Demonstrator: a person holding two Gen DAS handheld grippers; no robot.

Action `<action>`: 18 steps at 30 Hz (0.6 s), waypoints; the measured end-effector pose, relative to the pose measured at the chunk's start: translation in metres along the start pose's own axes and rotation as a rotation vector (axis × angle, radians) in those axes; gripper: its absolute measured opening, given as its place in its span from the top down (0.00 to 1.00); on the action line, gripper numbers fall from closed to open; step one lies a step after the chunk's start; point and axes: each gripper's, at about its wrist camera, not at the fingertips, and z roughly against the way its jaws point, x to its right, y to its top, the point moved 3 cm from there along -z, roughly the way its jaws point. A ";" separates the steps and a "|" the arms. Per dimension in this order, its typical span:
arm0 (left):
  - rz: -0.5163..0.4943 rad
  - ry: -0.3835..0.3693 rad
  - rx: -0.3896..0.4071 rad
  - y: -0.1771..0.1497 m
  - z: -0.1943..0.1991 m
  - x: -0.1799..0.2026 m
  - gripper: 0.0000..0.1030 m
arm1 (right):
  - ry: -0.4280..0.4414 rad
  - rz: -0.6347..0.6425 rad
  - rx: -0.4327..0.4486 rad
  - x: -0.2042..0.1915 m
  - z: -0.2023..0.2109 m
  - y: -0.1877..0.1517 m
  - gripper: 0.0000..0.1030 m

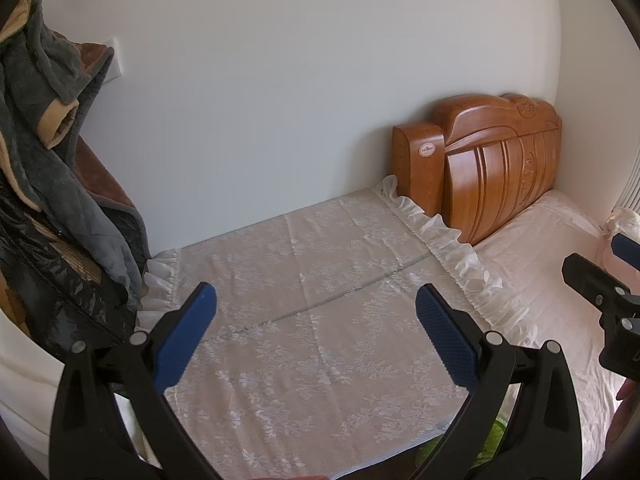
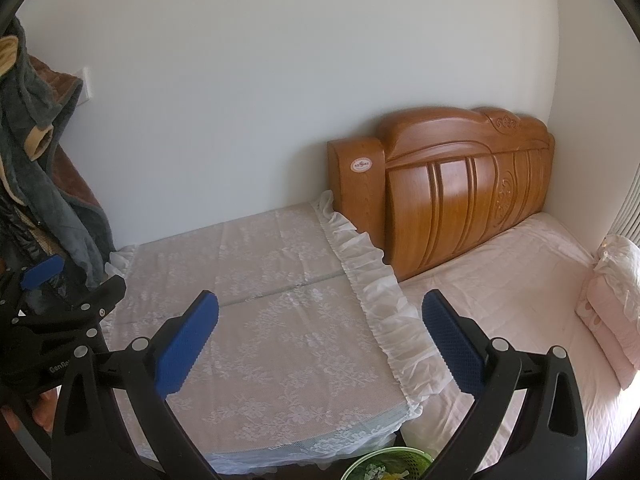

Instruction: Collect trash

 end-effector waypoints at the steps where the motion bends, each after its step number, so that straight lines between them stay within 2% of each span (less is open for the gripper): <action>1: 0.000 0.000 0.000 0.000 0.000 0.000 0.07 | 0.002 0.001 0.000 0.000 0.000 0.000 0.02; 18: 0.009 0.005 -0.003 0.000 -0.008 0.003 0.07 | 0.000 0.010 -0.016 0.001 -0.005 -0.003 0.02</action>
